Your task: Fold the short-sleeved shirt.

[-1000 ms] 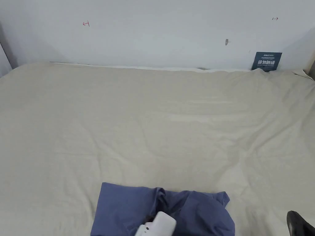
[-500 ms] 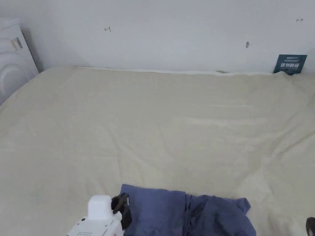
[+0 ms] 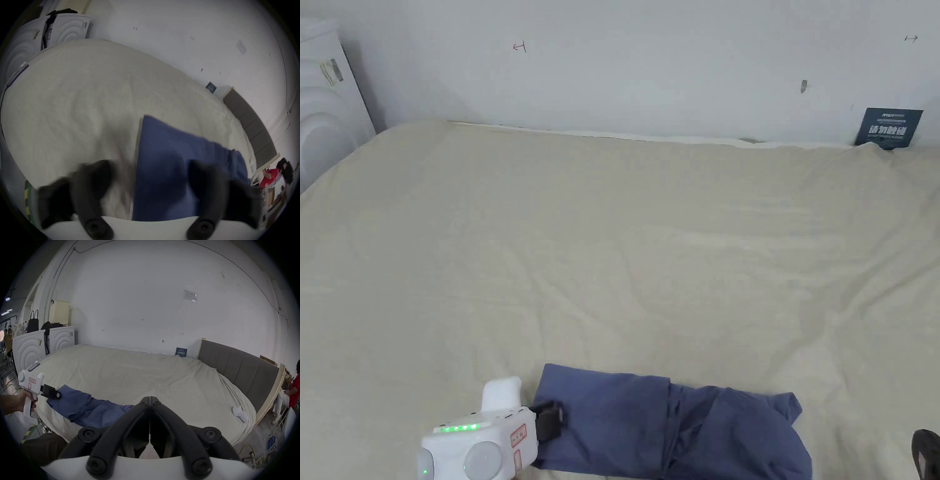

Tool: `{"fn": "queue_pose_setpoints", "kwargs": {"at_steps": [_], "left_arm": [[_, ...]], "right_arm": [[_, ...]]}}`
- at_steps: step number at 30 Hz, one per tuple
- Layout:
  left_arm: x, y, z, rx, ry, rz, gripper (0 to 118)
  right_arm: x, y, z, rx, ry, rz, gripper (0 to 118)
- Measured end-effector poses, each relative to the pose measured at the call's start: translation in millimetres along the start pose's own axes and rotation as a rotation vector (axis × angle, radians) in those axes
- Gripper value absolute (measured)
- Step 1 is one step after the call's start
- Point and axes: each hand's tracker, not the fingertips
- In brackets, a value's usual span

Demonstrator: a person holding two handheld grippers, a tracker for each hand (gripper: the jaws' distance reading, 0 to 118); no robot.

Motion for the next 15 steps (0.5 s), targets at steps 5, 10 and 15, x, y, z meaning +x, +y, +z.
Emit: {"fn": "queue_pose_setpoints", "kwargs": {"at_steps": [5,10,15], "left_arm": [[2.0,6.9,-1.8,-0.017,-0.018,-0.027,8],[-13.0,13.0,23.5,0.058,-0.035,0.047,8],[-57.9,33.6,50.5,0.089,0.043,0.003,8]], "right_arm": [[6.2,0.3,0.2,-0.006,-0.017,-0.010,1],[3.8,3.2,-0.9,0.000,-0.018,-0.004,1],[-1.7,5.8,-6.2,0.005,-0.002,0.006,0]]}}
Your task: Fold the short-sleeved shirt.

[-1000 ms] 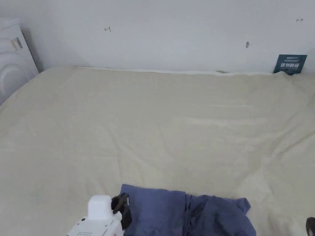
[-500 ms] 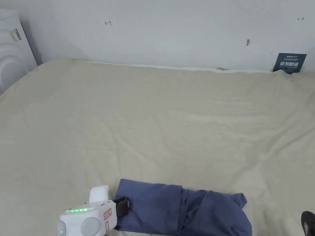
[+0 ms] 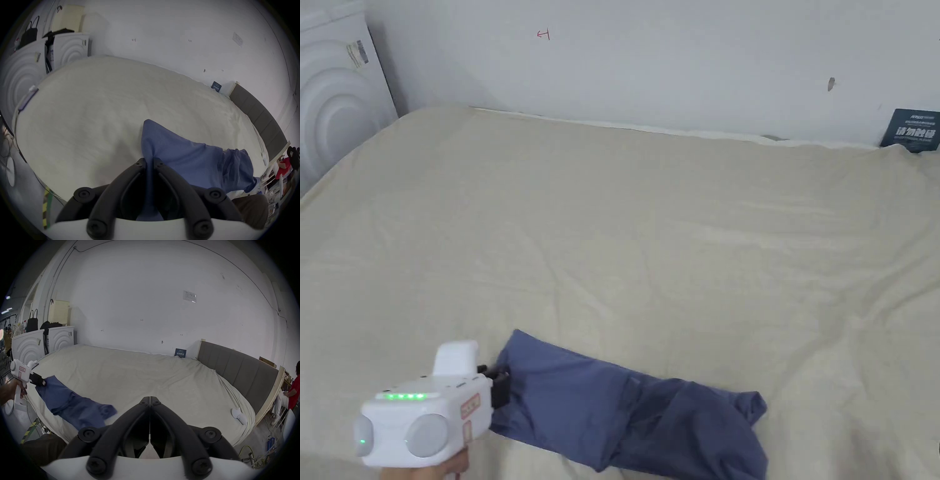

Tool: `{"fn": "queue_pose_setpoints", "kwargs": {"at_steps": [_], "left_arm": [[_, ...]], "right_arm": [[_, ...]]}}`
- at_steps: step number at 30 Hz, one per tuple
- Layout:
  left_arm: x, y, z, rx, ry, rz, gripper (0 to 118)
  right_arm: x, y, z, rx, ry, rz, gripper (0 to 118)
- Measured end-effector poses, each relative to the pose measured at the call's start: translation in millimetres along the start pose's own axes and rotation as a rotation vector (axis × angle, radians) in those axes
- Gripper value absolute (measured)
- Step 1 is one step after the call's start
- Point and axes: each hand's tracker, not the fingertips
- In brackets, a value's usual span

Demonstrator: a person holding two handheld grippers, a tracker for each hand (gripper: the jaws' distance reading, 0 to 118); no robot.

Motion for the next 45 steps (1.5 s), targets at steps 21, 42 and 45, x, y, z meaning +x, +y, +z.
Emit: {"fn": "queue_pose_setpoints", "kwargs": {"at_steps": [21,42,45], "left_arm": [[229.2,-61.7,20.3,0.036,-0.332,-0.506,8],[200.8,-71.0,39.1,0.285,0.026,-0.516,5],[208.1,-87.4,-0.3,0.213,0.007,-0.613,5]], "right_arm": [[16.8,-6.5,23.0,-0.022,-0.029,0.011,1],[11.0,-17.9,40.5,-0.004,-0.003,0.022,1],[6.4,-14.7,38.3,0.001,0.017,0.015,1]]}}
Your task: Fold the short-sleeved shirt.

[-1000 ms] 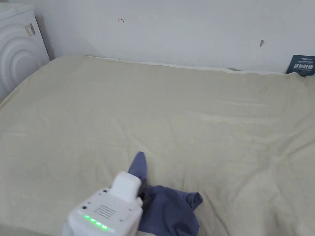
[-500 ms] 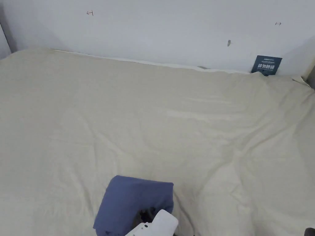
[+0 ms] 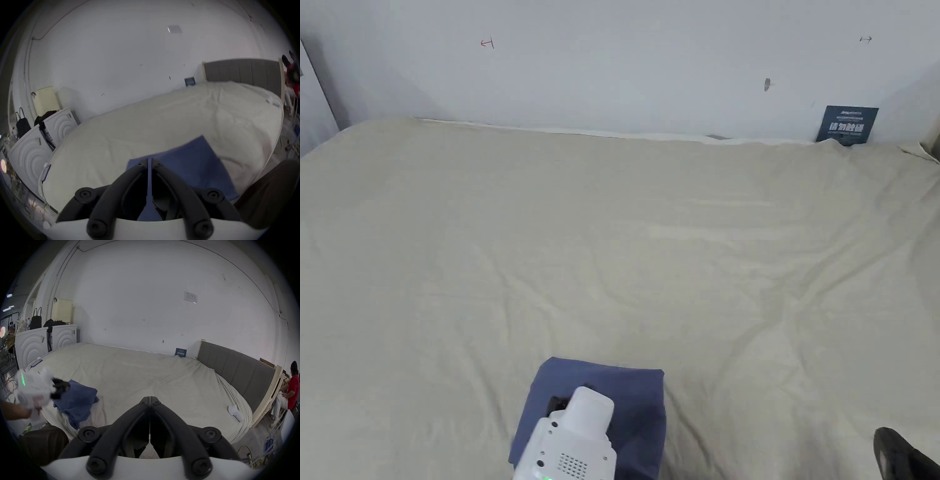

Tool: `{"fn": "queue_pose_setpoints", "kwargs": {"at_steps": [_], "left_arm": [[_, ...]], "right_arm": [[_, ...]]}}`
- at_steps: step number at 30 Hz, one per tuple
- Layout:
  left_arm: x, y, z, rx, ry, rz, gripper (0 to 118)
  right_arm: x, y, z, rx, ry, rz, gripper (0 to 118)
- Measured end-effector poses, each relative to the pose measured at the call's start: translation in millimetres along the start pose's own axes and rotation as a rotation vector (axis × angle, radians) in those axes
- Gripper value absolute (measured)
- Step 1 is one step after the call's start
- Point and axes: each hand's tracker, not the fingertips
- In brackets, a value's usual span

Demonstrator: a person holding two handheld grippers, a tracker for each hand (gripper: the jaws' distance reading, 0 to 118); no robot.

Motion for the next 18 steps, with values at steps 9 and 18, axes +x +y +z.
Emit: {"fn": "queue_pose_setpoints", "kwargs": {"at_steps": [9,18], "left_arm": [[107.7,-11.5,-35.9,0.038,-0.076,-0.236,5],[35.8,28.0,29.3,0.211,-0.266,0.159,5]], "right_arm": [[-5.7,6.0,0.3,-0.004,0.004,0.031,1],[-23.8,41.1,0.4,0.066,0.066,0.021,1]]}}
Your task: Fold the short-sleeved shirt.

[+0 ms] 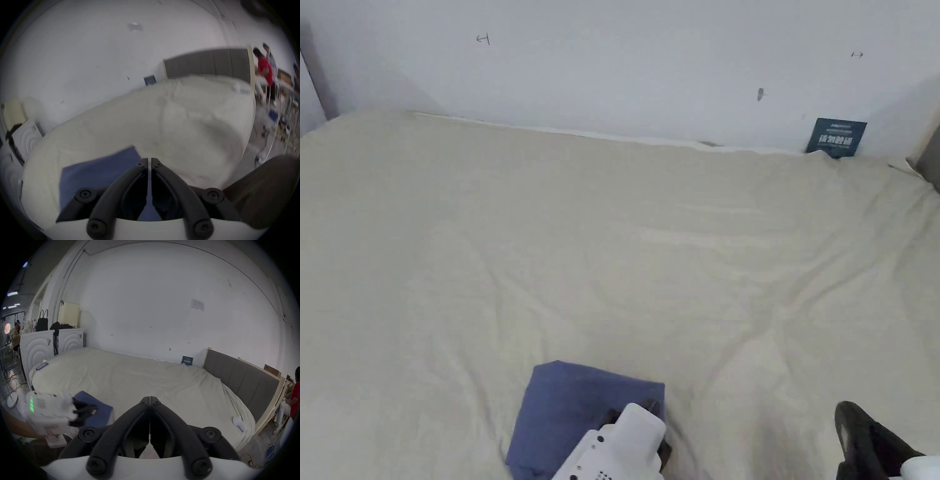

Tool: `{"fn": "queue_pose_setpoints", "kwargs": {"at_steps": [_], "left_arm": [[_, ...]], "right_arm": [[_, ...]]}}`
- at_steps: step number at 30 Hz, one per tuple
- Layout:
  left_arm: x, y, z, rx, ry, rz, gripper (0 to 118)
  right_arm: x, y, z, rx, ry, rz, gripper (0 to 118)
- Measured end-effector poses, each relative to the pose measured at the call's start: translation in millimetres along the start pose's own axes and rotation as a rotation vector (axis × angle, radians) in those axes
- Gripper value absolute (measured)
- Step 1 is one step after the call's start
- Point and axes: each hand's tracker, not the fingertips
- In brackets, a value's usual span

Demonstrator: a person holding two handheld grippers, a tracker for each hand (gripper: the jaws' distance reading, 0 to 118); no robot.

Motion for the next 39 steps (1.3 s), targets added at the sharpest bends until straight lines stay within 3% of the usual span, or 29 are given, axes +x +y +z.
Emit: {"fn": "queue_pose_setpoints", "kwargs": {"at_steps": [3,4,6,8,10,11,12,13,14,18,21,22,26,31,34,37,38,39], "left_arm": [[-65.5,23.3,44.3,0.030,0.037,0.189,5],[-91.5,25.9,56.1,0.026,0.014,0.277,5],[-137.8,24.5,69.5,-0.022,-0.041,0.417,5],[-179.6,16.3,75.0,-0.094,-0.118,0.529,5],[-209.0,2.0,69.3,-0.175,-0.220,0.619,6],[-216.9,-2.0,68.4,-0.183,-0.249,0.647,13],[-222.1,-6.0,67.2,-0.182,-0.258,0.681,37],[-224.3,-9.6,64.6,-0.179,-0.195,0.691,93],[-213.7,-2.7,63.5,-0.201,-0.143,0.675,118],[-228.9,-25.4,36.4,-0.266,-0.108,0.707,118],[-232.8,-36.4,11.0,-0.275,-0.125,0.716,118],[-207.2,-18.1,10.0,-0.311,-0.131,0.711,118],[-188.5,-37.0,-23.6,-0.400,-0.168,0.669,118],[-159.4,-48.0,-41.5,-0.438,-0.084,0.553,118],[-137.8,-36.1,-46.9,-0.484,-0.132,0.510,117],[-114.4,-27.8,-47.2,-0.559,0.024,0.260,91],[-125.2,-34.6,-48.9,-0.532,-0.036,0.338,81],[-132.4,-33.2,-45.0,-0.501,-0.083,0.382,53]], "right_arm": [[-13.2,17.9,-13.5,0.039,0.098,-0.034,0],[-18.7,22.4,-23.1,0.040,0.174,-0.061,1],[-26.5,25.2,-51.1,-0.020,0.389,-0.163,0],[-35.4,11.6,-94.9,-0.127,0.663,-0.331,0],[-51.9,-13.7,-144.6,-0.317,0.859,-0.459,1],[-58.8,-28.1,-166.2,-0.387,0.902,-0.483,0],[-67.2,-43.7,-185.0,-0.435,0.941,-0.503,0],[-74.4,-60.4,-205.0,-0.506,0.990,-0.556,0],[-80.1,-76.9,-222.6,-0.586,1.020,-0.630,0],[-86.9,-126.1,-261.8,-0.753,0.965,-0.746,0],[-78.8,-151.8,-273.7,-0.803,1.002,-0.928,0],[-76.8,-158.0,-275.4,-0.810,1.006,-0.969,0],[-74.9,-162.7,-274.2,-0.818,0.992,-0.979,0],[-74.0,-168.5,-269.7,-0.814,0.997,-1.019,1],[-75.0,-168.8,-269.3,-0.814,1.000,-1.020,1],[-77.9,-164.7,-266.6,-0.819,0.984,-1.014,1],[-79.4,-161.1,-264.9,-0.817,0.972,-0.995,1],[-80.1,-157.7,-264.4,-0.813,0.973,-0.984,1]]}}
